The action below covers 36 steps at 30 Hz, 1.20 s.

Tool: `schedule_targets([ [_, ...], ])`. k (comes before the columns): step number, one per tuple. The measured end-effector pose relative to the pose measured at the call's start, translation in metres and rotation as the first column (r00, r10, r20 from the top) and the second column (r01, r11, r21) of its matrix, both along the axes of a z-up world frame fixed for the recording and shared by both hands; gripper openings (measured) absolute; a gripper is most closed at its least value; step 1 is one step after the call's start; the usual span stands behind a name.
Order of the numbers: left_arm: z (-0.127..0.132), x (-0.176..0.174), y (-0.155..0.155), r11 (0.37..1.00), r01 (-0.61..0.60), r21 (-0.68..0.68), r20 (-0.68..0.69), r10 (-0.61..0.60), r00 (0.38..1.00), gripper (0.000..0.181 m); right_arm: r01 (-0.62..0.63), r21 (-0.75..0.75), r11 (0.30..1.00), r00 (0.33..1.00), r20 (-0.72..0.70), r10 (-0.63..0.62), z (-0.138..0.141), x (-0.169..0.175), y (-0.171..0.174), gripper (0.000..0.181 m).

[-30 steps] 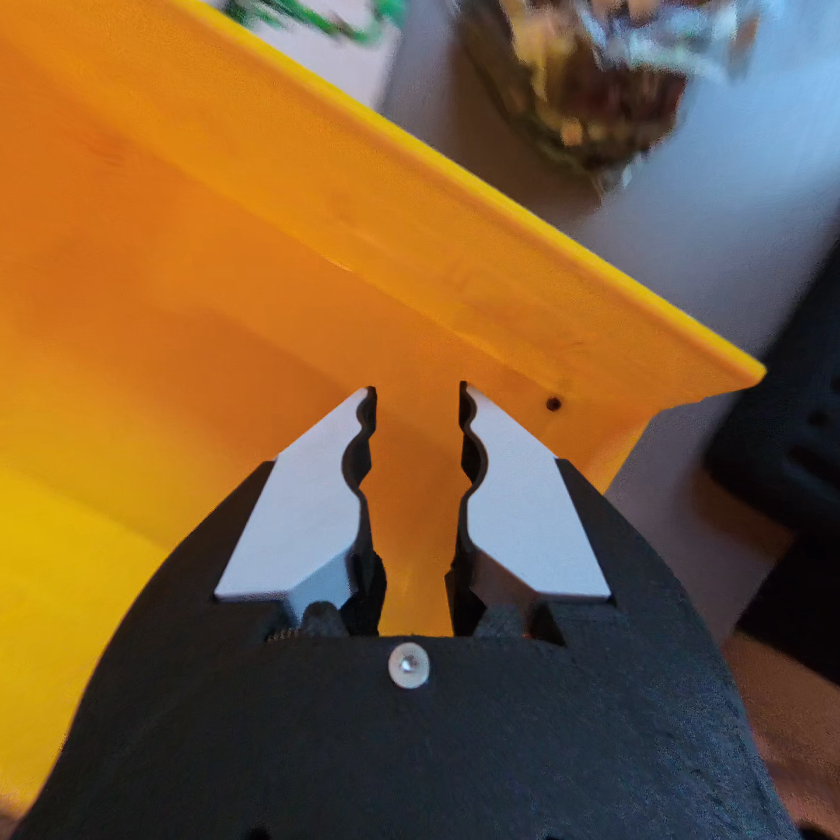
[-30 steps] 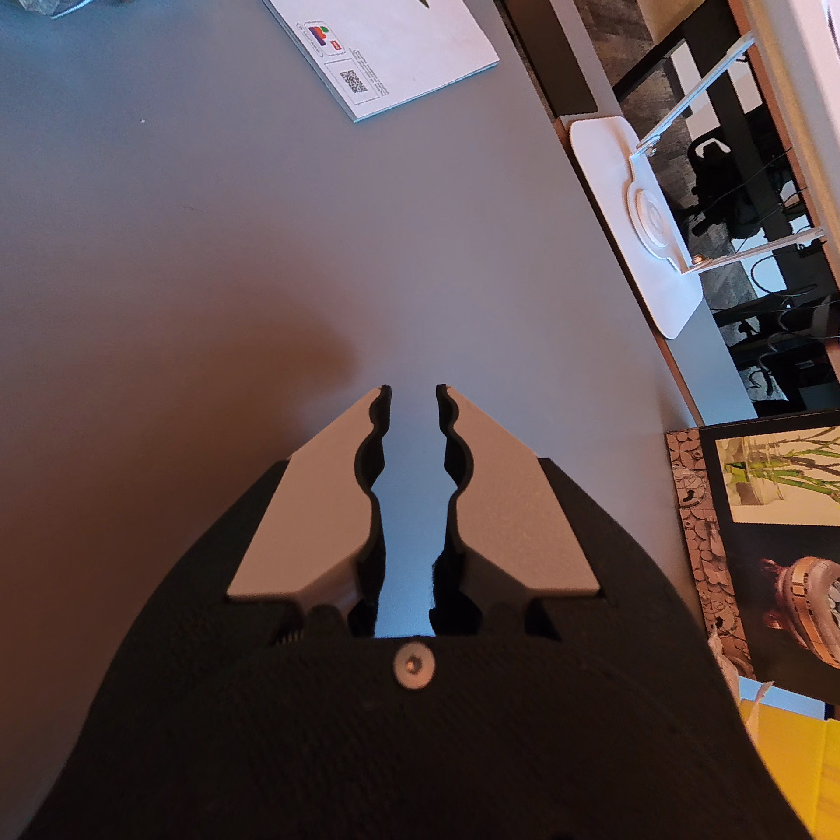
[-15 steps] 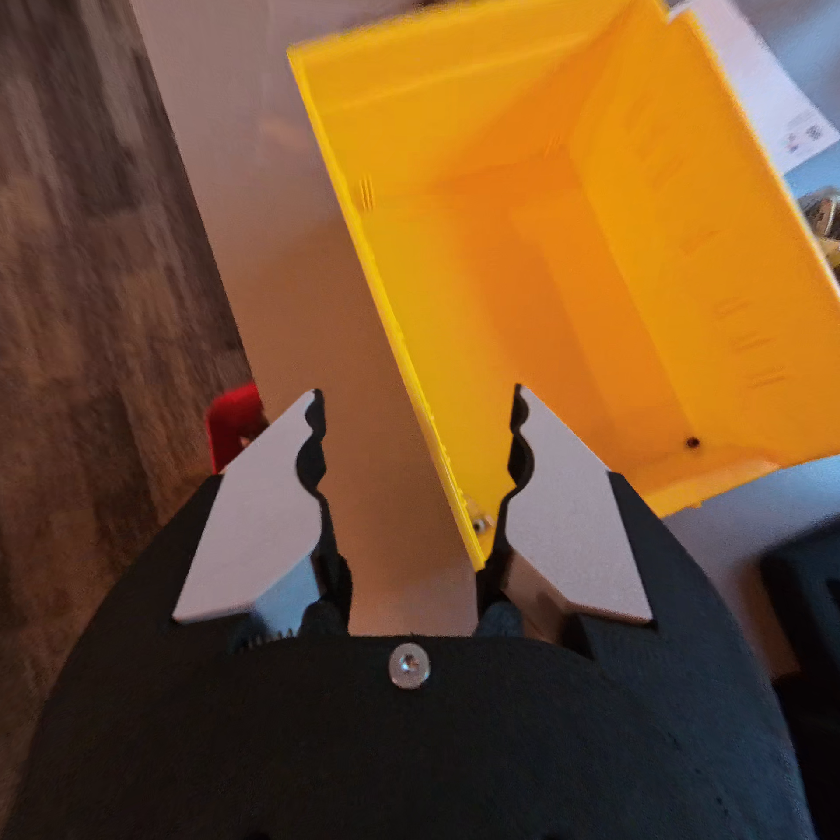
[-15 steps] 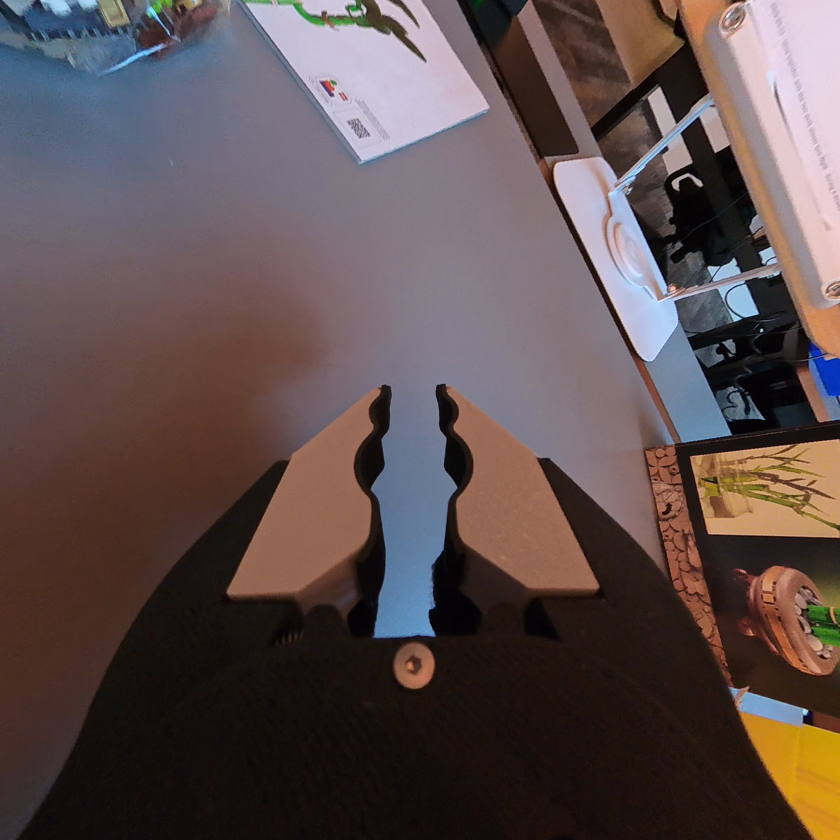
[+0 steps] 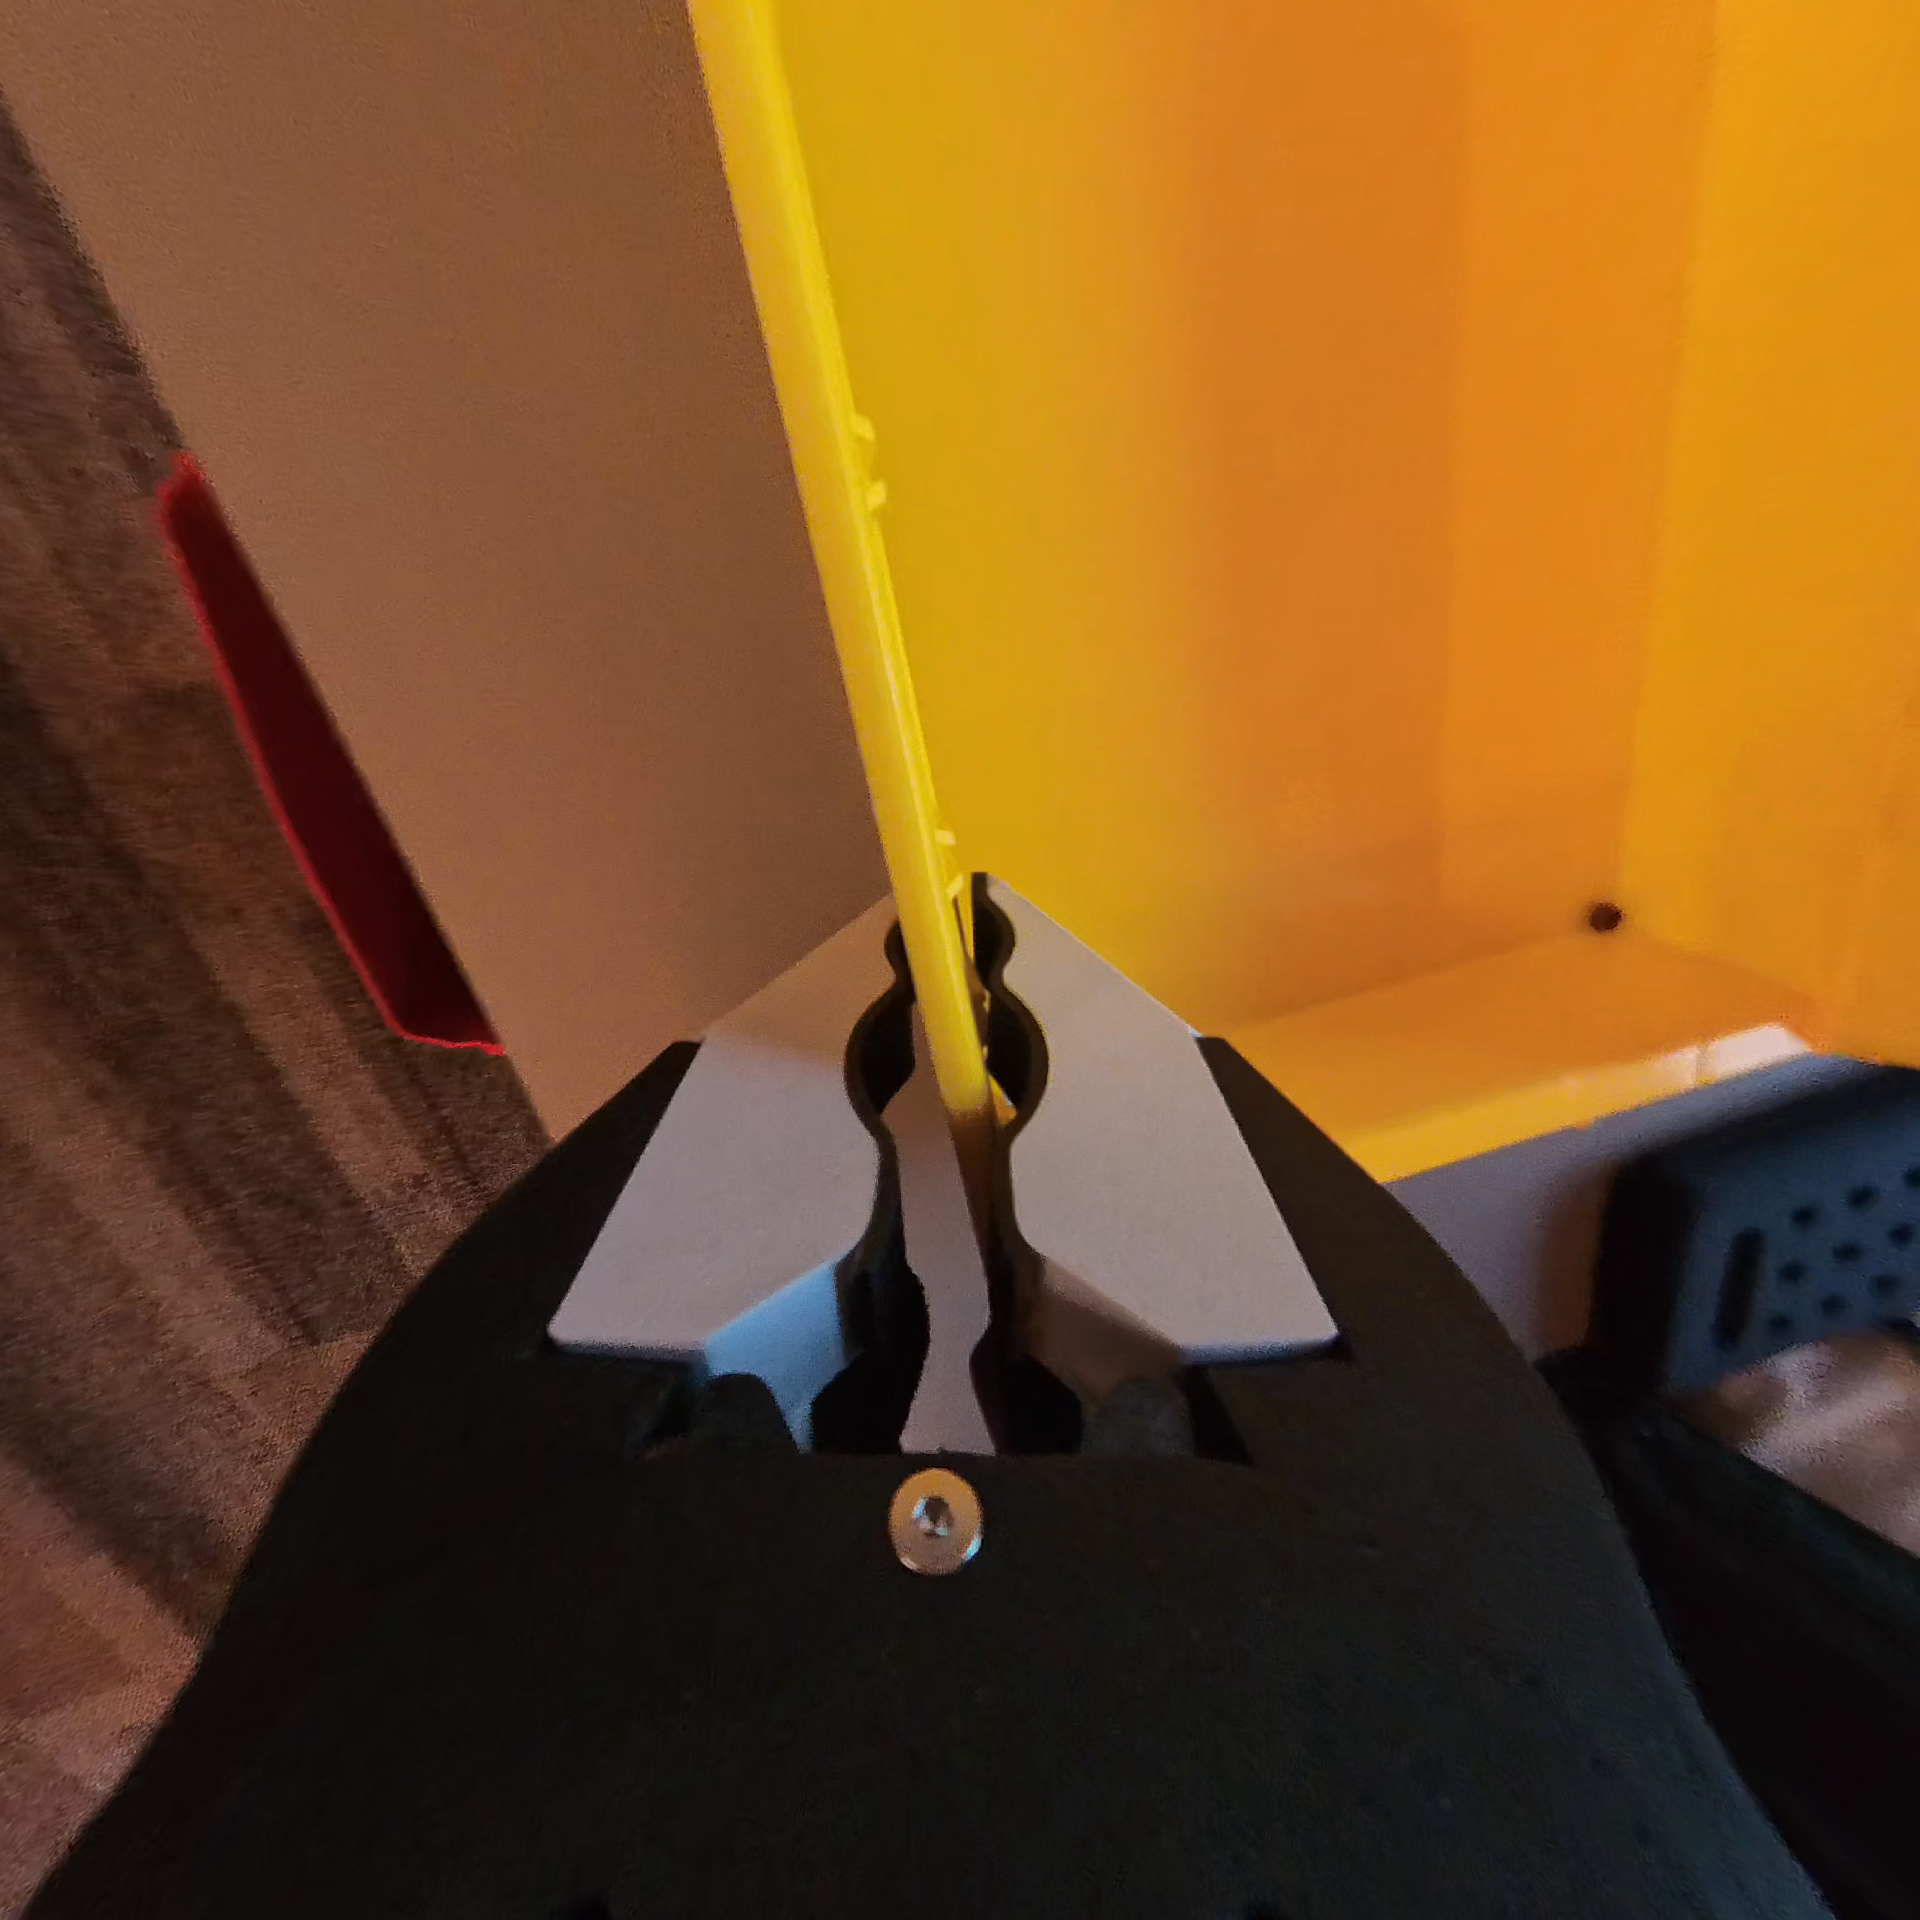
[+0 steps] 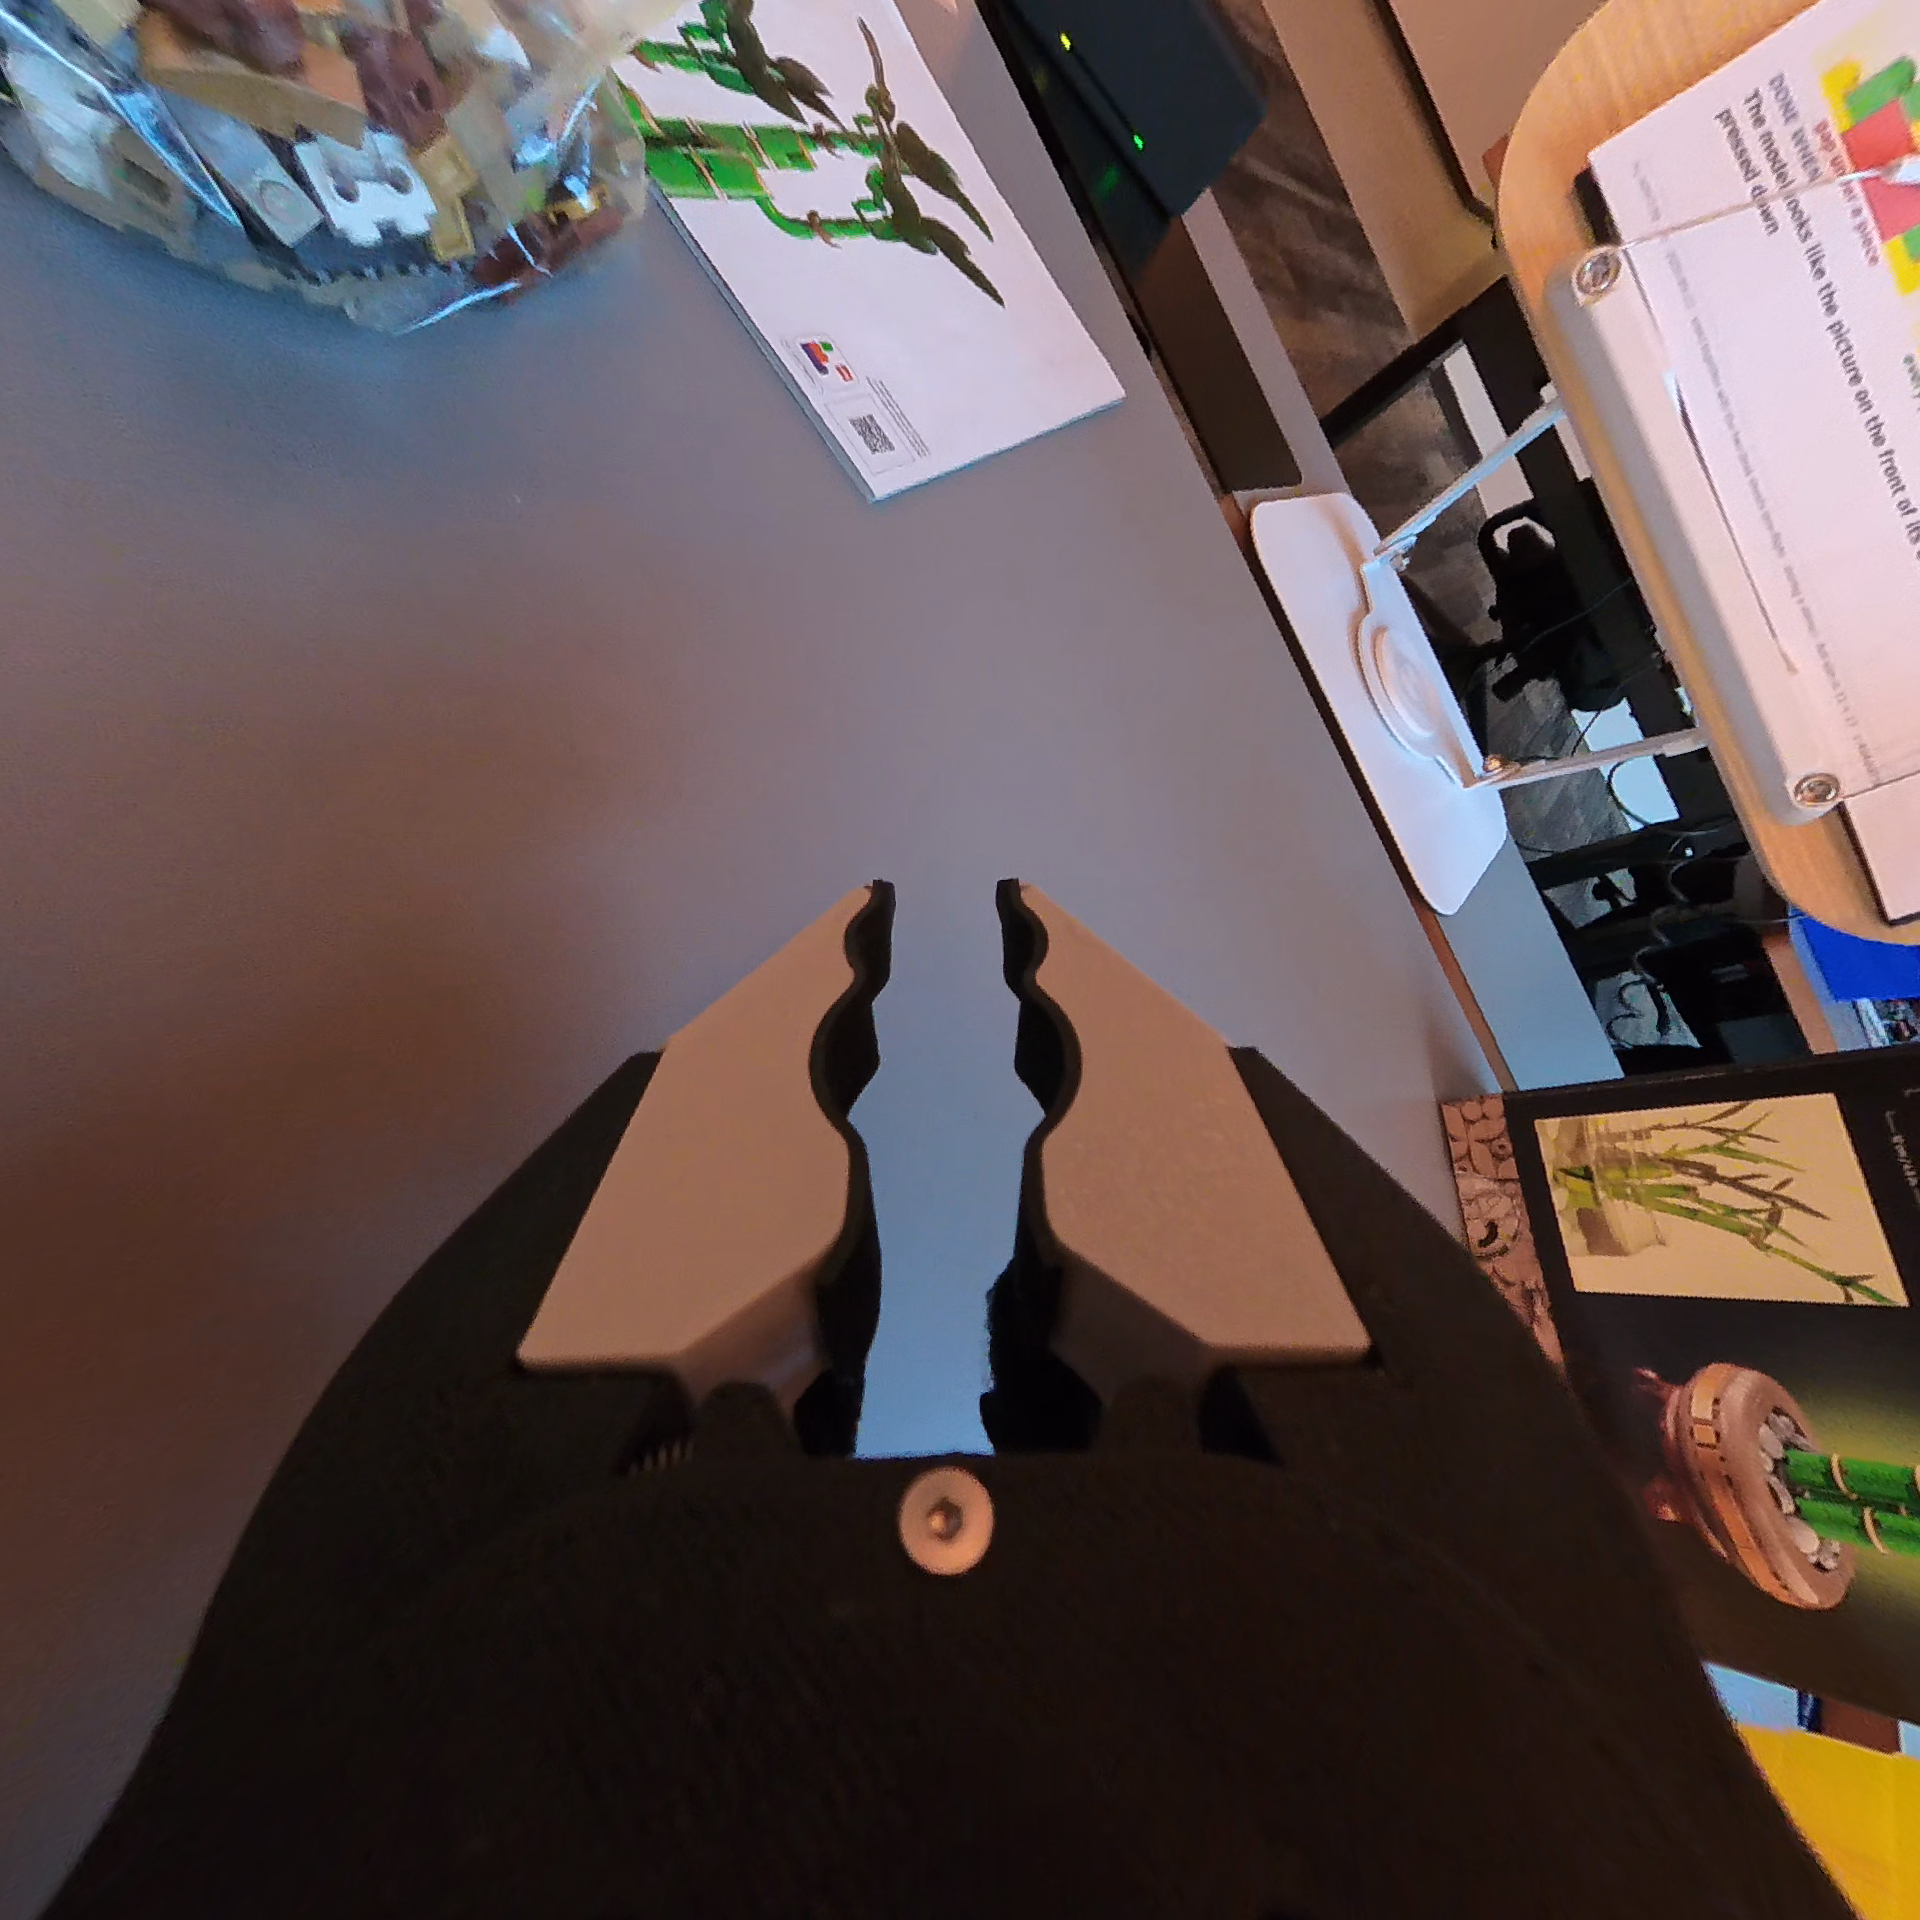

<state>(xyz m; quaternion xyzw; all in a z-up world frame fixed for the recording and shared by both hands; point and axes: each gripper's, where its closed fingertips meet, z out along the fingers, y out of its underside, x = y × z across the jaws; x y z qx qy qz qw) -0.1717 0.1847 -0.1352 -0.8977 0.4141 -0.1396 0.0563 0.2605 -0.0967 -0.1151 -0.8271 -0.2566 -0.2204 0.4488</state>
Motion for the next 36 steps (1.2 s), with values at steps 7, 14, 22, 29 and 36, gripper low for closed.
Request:
schedule_targets([
  [7,0.025,0.001,0.023,0.942,0.015,0.336,-0.068,0.008,0.998,0.003,-0.026,0.038,0.999,1.0,-0.007,0.026,0.007,-0.008,0.003,0.02],
  [14,0.072,0.008,0.011,0.816,0.1,0.569,-0.103,-0.05,0.993,0.002,0.01,0.235,0.972,0.79,-0.598,0.137,0.092,-0.082,0.031,0.041],
  [22,0.098,0.002,-0.011,0.694,0.044,0.719,-0.001,-0.062,0.998,0.002,-0.177,0.103,0.979,0.469,-0.865,0.176,0.106,-0.234,0.079,0.052],
  [29,0.107,-0.017,-0.023,0.639,-0.016,0.769,0.084,-0.076,0.994,0.002,-0.062,-0.03,0.998,0.528,-0.849,0.008,0.065,-0.258,0.128,0.056],
  [36,0.109,-0.039,-0.027,0.589,-0.064,0.806,0.123,-0.061,0.991,0.002,-0.024,-0.068,0.997,0.432,-0.9,-0.051,0.063,-0.27,0.154,0.058],
])
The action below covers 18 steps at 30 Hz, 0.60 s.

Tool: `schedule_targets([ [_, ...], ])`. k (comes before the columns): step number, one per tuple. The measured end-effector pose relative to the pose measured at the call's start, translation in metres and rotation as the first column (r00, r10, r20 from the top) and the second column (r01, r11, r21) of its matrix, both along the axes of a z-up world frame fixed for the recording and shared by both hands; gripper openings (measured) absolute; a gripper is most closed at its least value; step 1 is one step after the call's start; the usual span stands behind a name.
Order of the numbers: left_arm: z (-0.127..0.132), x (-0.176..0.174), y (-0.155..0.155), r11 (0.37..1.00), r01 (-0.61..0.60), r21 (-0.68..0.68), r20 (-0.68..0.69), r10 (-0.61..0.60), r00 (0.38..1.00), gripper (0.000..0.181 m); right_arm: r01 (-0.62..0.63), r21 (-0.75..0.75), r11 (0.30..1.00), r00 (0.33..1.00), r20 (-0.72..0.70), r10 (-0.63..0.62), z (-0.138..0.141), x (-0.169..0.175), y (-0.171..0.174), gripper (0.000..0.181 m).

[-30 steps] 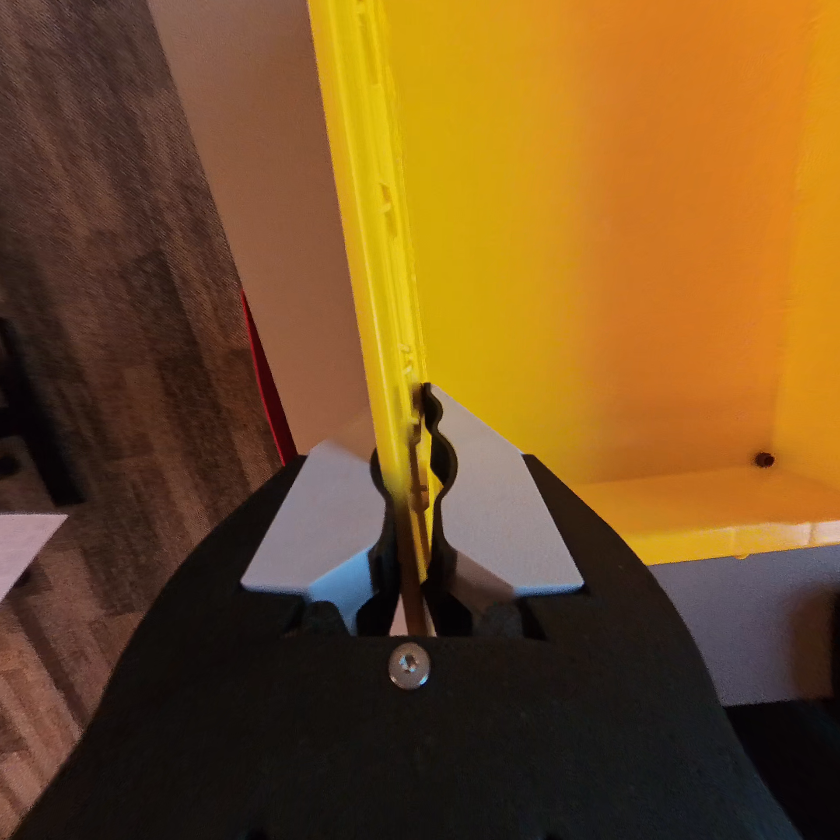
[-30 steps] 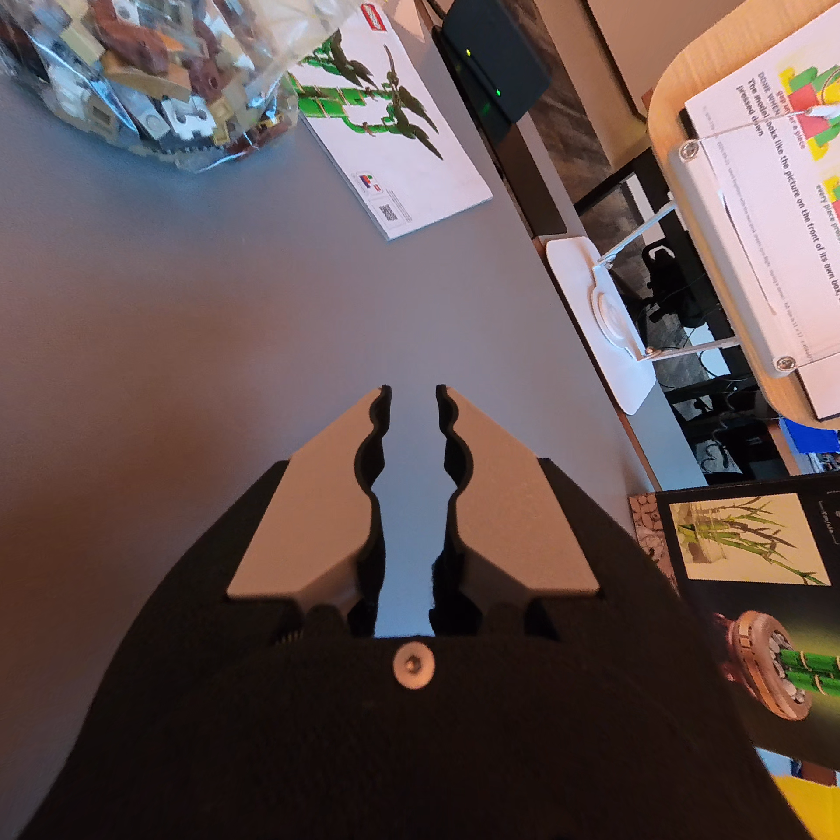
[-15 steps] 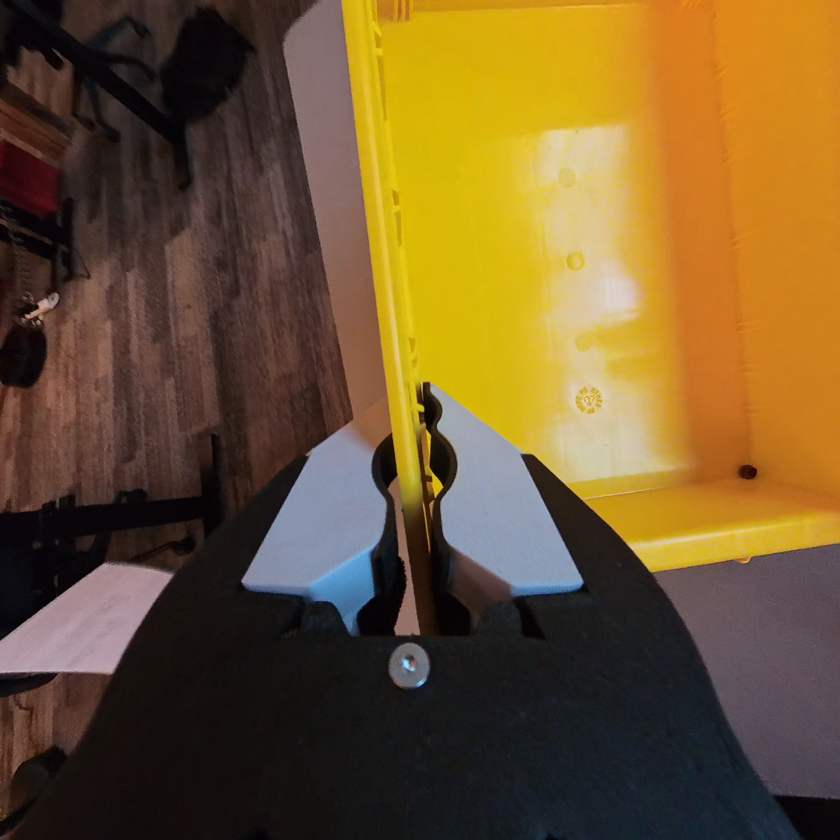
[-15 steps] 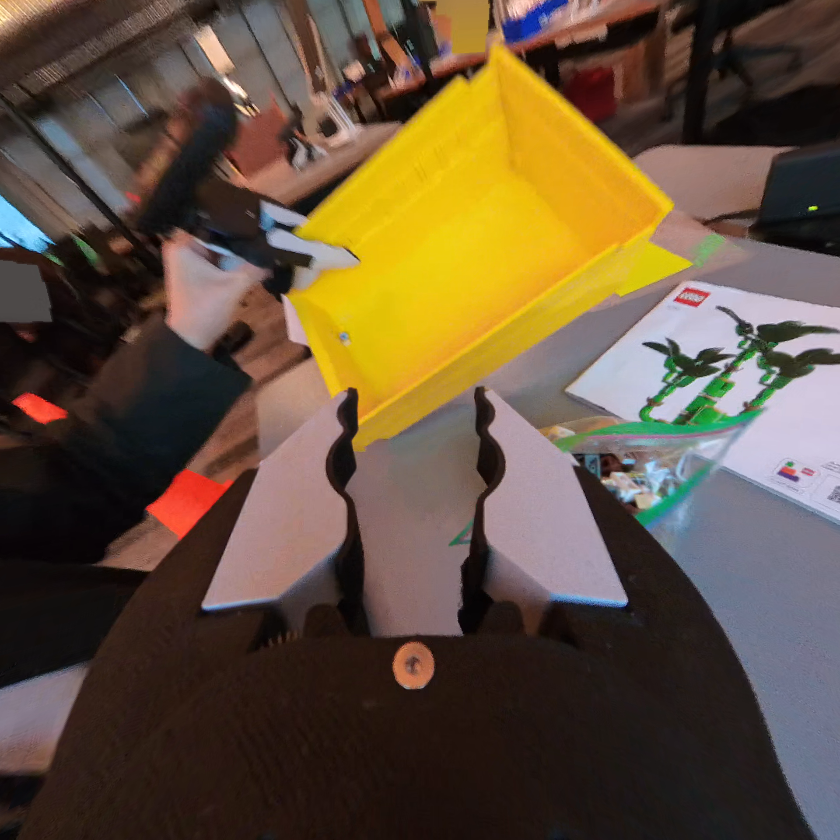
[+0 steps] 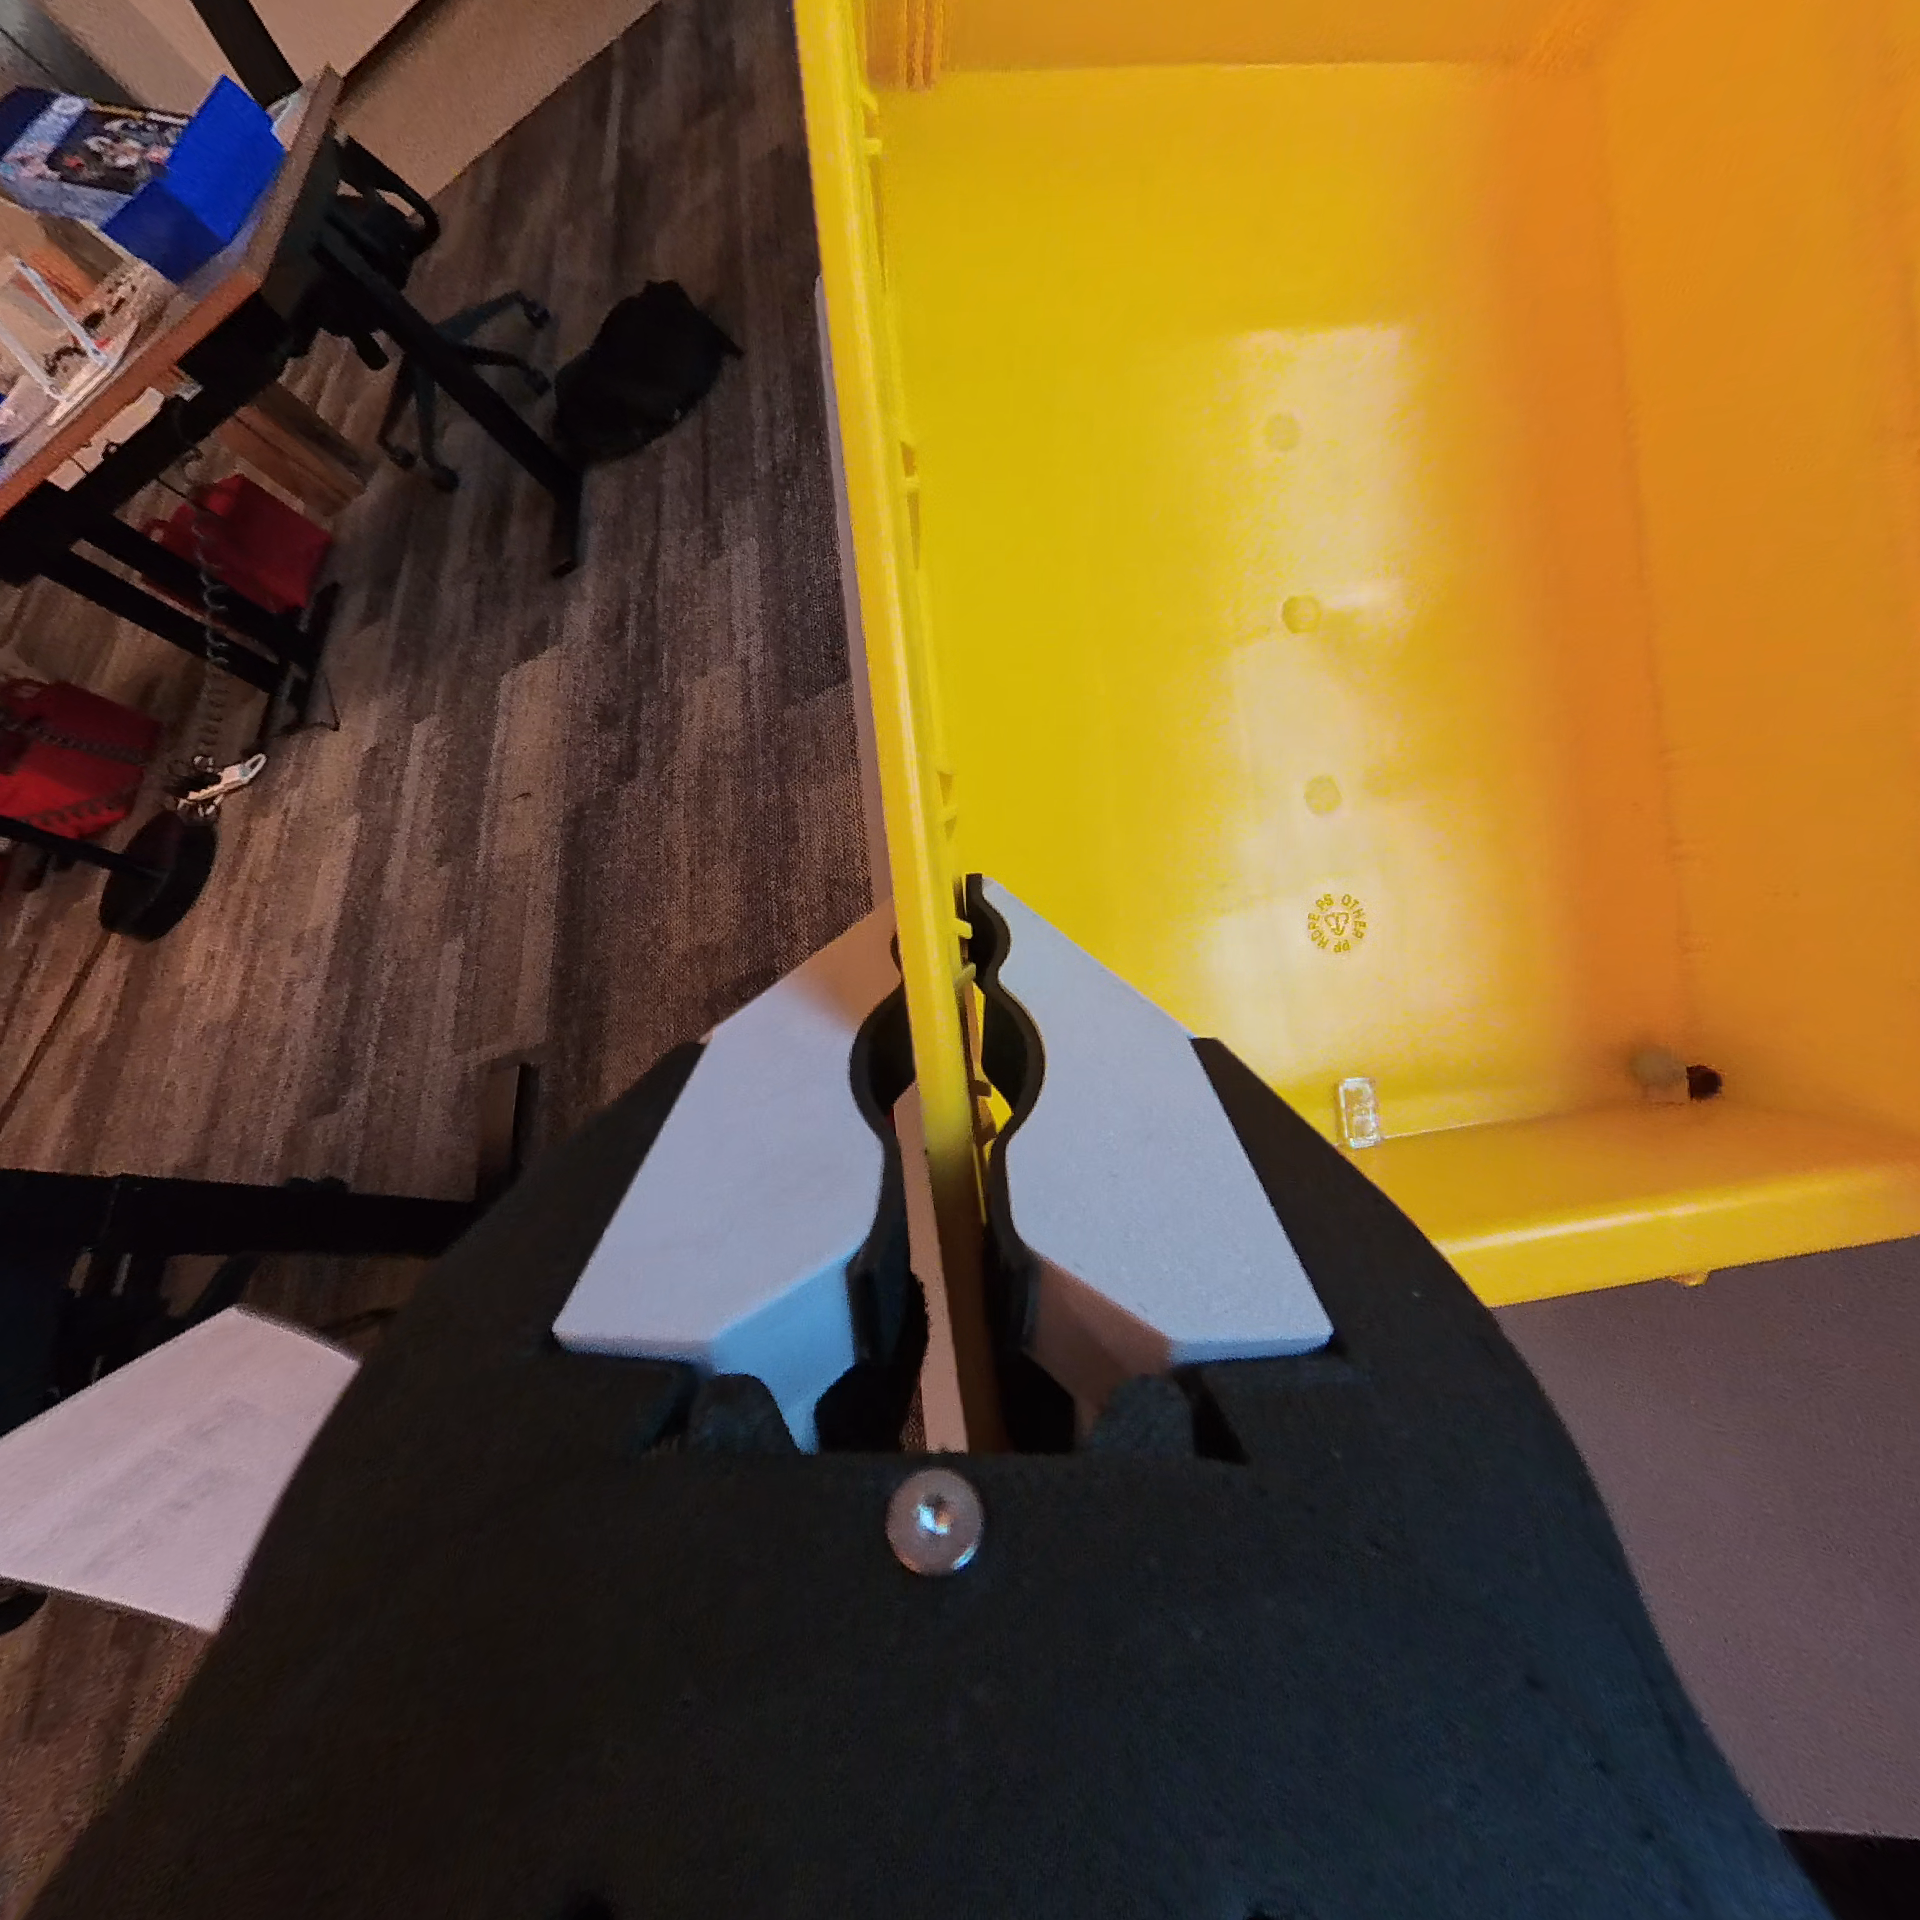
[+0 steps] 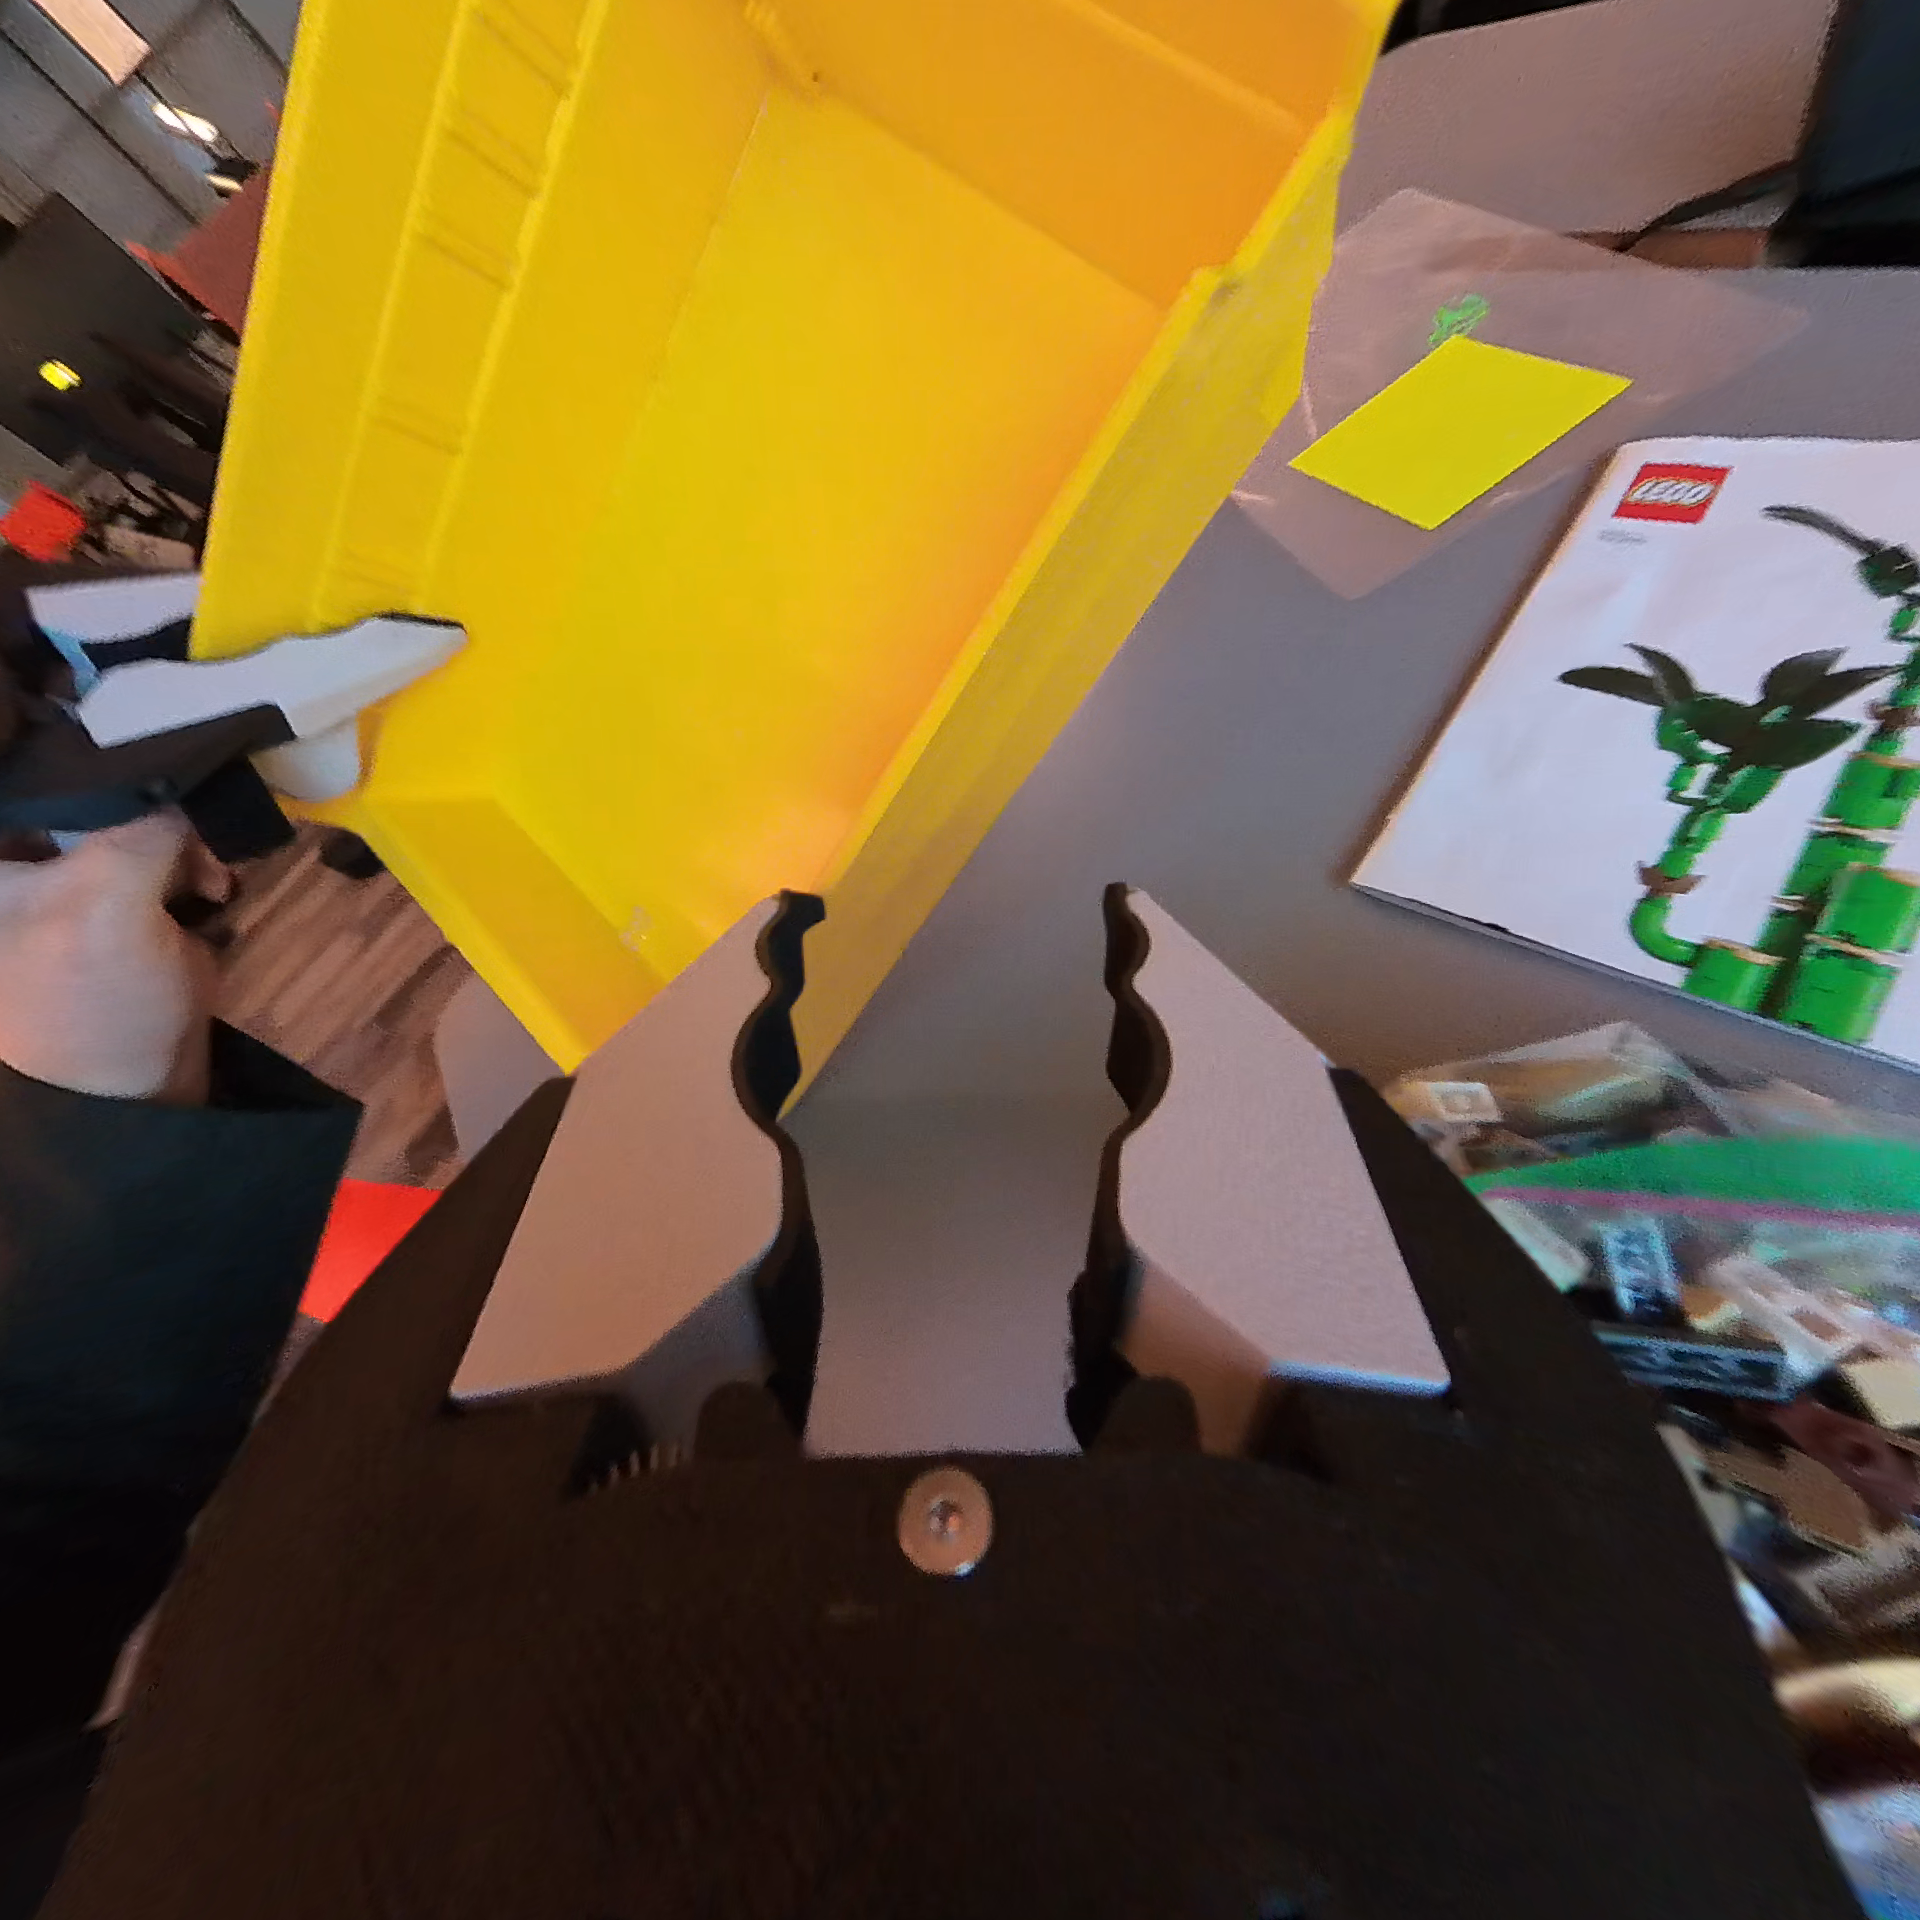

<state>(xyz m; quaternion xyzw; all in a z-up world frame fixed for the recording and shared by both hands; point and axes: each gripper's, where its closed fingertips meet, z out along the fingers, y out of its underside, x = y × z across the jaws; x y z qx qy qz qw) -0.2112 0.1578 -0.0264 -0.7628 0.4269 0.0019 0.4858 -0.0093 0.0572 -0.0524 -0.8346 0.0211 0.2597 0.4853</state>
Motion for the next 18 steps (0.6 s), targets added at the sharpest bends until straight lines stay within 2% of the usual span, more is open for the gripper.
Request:
schedule_targets([
  [4,-0.004,-0.008,0.001,1.0,-0.017,-0.002,0.007,0.017,1.0,0.002,0.006,-0.024,1.0,1.0,0.01,-0.005,0.001,-0.006,0.007,0.058],
  [6,-0.004,-0.011,0.001,1.0,-0.02,-0.005,0.013,0.02,1.0,0.002,0.002,-0.003,1.0,0.998,0.063,-0.002,0.011,-0.007,0.006,0.056],
  [8,-0.003,-0.012,-0.001,1.0,-0.016,-0.001,0.029,0.016,0.999,0.002,0.007,0.034,0.999,0.989,0.147,-0.012,0.022,-0.007,0.005,0.046],
  [10,0.001,-0.011,-0.003,1.0,-0.006,0.014,0.044,0.006,0.999,0.002,0.017,0.031,0.999,0.985,0.172,-0.022,0.022,-0.009,0.008,0.049],
  [15,0.014,-0.003,-0.015,0.997,0.02,0.071,0.051,-0.024,0.998,0.003,-0.019,-0.156,0.988,0.997,-0.071,0.008,-0.009,-0.03,0.02,0.055],
  [17,0.02,0.002,-0.019,0.995,0.038,0.097,0.051,-0.043,0.998,0.003,-0.043,-0.178,0.983,0.982,-0.186,0.009,-0.013,-0.041,0.024,0.043],
  [18,0.022,0.005,-0.021,0.993,0.045,0.107,0.052,-0.05,0.997,0.003,-0.014,-0.195,0.981,0.98,-0.196,-0.025,-0.018,-0.038,0.027,0.036],
])
